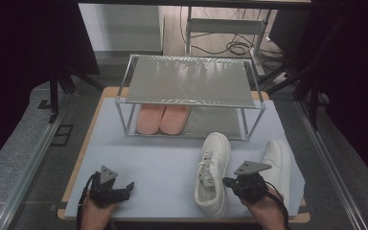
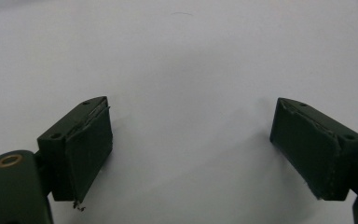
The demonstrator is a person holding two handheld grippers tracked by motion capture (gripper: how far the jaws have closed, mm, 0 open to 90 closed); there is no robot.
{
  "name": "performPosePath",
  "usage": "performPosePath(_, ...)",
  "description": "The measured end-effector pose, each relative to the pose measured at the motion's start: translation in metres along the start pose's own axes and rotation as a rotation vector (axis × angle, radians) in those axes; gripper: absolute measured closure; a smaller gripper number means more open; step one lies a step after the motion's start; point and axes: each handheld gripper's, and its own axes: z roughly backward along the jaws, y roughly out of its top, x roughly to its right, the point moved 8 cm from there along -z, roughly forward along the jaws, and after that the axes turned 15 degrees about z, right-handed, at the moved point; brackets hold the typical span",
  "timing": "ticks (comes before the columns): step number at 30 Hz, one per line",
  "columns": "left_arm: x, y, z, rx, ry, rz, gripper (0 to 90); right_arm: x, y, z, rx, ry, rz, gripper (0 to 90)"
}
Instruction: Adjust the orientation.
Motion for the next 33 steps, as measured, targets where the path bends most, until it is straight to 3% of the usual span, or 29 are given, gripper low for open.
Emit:
performPosePath(10,0.0,0.0,0.0,0.0,0.0,-0.001,12.8,0.015,-0.015,-0.004,-0.082,-0.068,-0.025,87.8)
performPosePath(12,0.0,0.0,0.0,0.0,0.0,0.0,12.8,0.017,-0.017,-0.003,-0.053,-0.045,-0.052,86.9)
performPosePath(26,0.0,0.0,0.0,0.0,0.001,0.0,12.8,0.018,-0.012,0.023,0.039,-0.027,-0.075,74.8)
performPosePath(33,0.0,0.0,0.0,0.001,0.001,-0.001,12.9,0.003,-0.008,0.039,0.099,0.03,-0.079,88.8)
